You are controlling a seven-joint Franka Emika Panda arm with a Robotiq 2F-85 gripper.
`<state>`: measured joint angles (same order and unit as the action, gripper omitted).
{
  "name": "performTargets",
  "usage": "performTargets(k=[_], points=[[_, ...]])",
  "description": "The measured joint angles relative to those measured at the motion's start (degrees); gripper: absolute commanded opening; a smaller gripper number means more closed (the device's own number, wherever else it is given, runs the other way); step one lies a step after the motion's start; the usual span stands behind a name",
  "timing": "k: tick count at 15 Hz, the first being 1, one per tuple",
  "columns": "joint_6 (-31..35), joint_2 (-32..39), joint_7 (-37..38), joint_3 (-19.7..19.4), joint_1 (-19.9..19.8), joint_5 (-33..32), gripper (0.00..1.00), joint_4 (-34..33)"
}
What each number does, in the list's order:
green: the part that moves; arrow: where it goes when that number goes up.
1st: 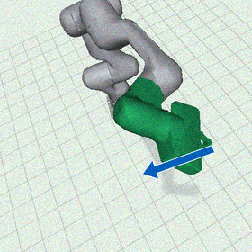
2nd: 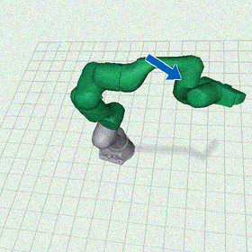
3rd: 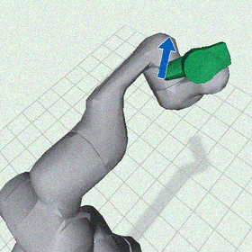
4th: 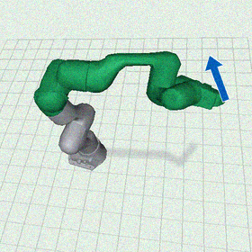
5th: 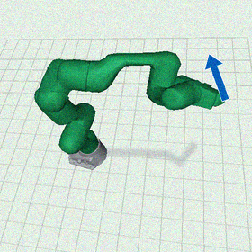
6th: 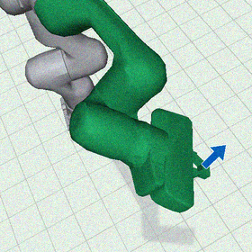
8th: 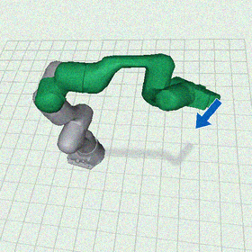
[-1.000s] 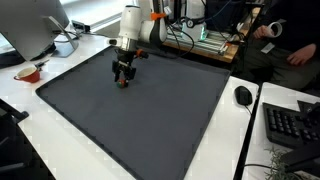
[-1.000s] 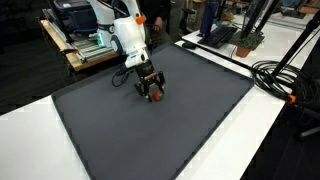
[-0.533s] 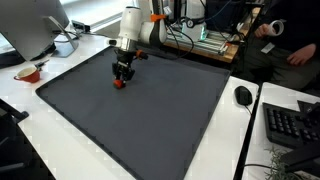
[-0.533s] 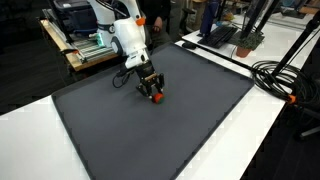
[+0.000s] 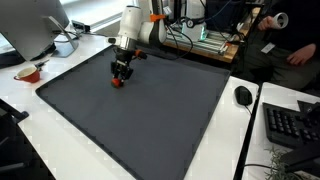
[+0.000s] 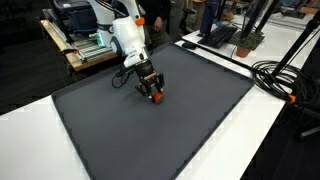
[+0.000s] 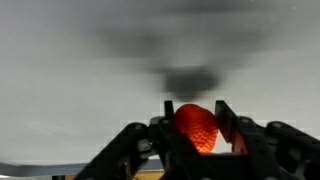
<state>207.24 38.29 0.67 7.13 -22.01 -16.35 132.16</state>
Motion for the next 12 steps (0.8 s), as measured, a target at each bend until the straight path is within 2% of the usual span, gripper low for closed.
performTargets(k=[5, 6, 12], points=[[1.4, -0.5, 0.0, -0.7, 0.0, 0.0, 0.2, 0.0], [1.4, -0.6, 0.0, -0.8, 0.0, 0.0, 0.45, 0.0], [1.6, -1.0, 0.0, -0.9, 0.0, 0.0, 0.45, 0.0]])
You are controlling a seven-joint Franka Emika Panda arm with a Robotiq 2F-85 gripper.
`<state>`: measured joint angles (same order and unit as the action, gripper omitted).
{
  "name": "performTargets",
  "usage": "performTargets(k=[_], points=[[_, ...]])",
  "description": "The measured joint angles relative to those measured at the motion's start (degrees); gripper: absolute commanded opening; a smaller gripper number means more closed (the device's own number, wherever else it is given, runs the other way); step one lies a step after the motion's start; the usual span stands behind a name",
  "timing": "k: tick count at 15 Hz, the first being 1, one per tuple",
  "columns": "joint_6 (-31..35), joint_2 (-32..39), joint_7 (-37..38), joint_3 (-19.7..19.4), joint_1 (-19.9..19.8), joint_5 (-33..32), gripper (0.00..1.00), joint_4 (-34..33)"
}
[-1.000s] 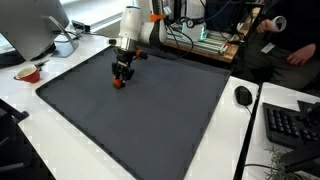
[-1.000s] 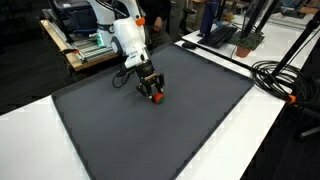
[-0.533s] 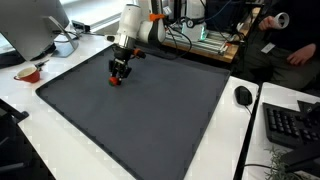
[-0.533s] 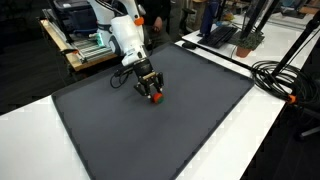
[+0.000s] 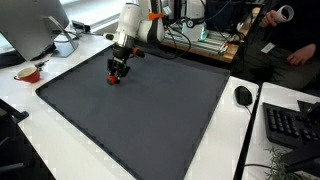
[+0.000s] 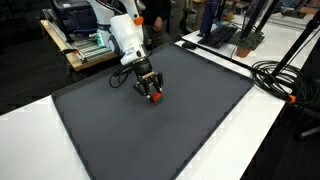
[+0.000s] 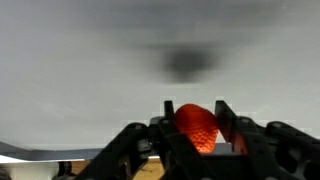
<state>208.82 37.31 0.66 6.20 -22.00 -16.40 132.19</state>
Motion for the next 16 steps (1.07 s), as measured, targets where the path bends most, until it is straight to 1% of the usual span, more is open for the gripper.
performTargets(k=[13, 14, 16], points=[[0.0, 0.0, 0.0, 0.0, 0.0, 0.0, 0.45, 0.0], [0.0, 0.0, 0.0, 0.0, 0.0, 0.0, 0.2, 0.0], [0.0, 0.0, 0.0, -0.1, 0.1, 0.0, 0.2, 0.0]])
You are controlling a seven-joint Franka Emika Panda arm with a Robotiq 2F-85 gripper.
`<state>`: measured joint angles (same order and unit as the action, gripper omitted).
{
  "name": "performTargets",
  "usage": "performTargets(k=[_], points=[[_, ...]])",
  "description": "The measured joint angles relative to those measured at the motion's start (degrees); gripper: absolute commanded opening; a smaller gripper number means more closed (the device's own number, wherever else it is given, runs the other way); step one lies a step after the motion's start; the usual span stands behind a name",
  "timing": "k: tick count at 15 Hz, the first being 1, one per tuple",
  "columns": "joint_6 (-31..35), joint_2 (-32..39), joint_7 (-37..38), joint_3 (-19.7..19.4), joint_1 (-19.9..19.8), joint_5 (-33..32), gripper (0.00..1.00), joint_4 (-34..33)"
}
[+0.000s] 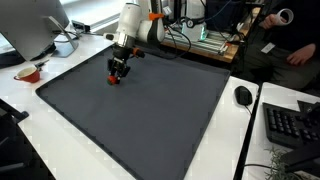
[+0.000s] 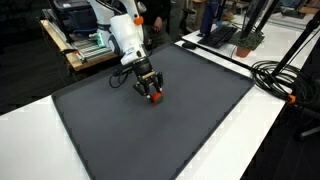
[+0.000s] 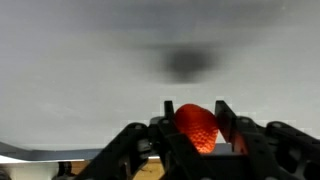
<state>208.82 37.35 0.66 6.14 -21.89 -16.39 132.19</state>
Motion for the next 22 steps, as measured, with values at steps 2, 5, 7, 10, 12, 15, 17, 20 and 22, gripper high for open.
performTargets(k=[2, 5, 7, 10, 12, 15, 17, 20, 22], points=[[0.0, 0.3, 0.0, -0.2, 0.5, 0.0, 0.2, 0.0], [0.0, 0.9, 0.0, -0.2, 1.4, 0.0, 0.2, 0.0], [0.0, 1.3, 0.0, -0.6, 2.0, 0.1, 0.2, 0.0], [-0.3, 1.6, -0.1, -1.6, 2.9, 0.1, 0.4, 0.0], [-0.8, 1.6, -0.1, -2.2, 3.3, 0.1, 0.71, 0.0], [-1.6, 1.6, -0.2, -2.5, 3.5, 0.1, 0.92, 0.0], [-2.3, 1.5, -0.2, -2.6, 3.4, 0.1, 1.0, 0.0], [-4.4, 0.3, -0.1, -2.4, 2.3, -0.1, 1.0, 0.1], [-7.4, -2.2, 0.5, 0.0, -1.5, -2.1, 1.0, 1.2]])
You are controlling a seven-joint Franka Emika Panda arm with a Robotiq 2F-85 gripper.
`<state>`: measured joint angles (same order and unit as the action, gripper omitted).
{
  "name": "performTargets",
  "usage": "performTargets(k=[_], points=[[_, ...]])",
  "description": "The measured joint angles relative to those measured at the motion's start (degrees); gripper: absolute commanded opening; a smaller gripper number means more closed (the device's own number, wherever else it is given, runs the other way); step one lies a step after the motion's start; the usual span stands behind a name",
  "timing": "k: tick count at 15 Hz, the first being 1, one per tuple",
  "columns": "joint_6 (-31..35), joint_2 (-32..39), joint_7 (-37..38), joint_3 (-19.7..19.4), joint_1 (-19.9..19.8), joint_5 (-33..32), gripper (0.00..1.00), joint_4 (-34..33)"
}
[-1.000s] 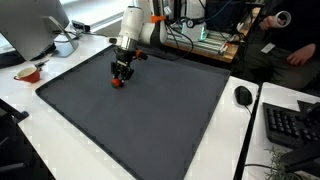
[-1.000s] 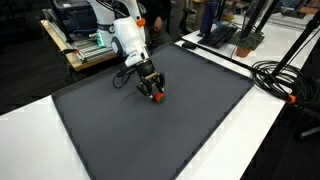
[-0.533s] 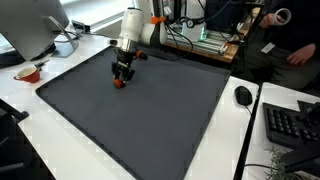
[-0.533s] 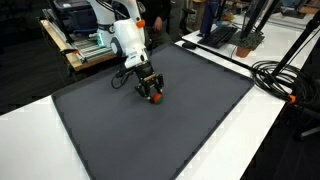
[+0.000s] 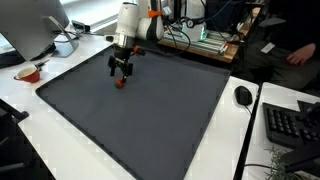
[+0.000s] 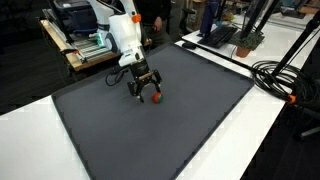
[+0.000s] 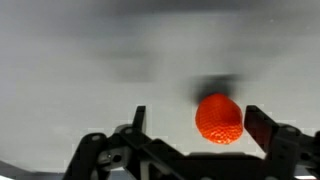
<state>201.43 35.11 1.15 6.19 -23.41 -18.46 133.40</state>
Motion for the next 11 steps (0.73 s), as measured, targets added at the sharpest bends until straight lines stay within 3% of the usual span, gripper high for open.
performTargets(k=[2, 5, 11], points=[[-2.9, -4.1, 2.6, 5.0, -7.2, -5.1, 1.0, 2.3], [-4.2, -9.3, 14.7, 15.6, -20.6, -19.0, 1.0, 6.9], [0.9, -10.5, 35.3, 33.6, -46.3, -40.5, 1.0, 12.5]])
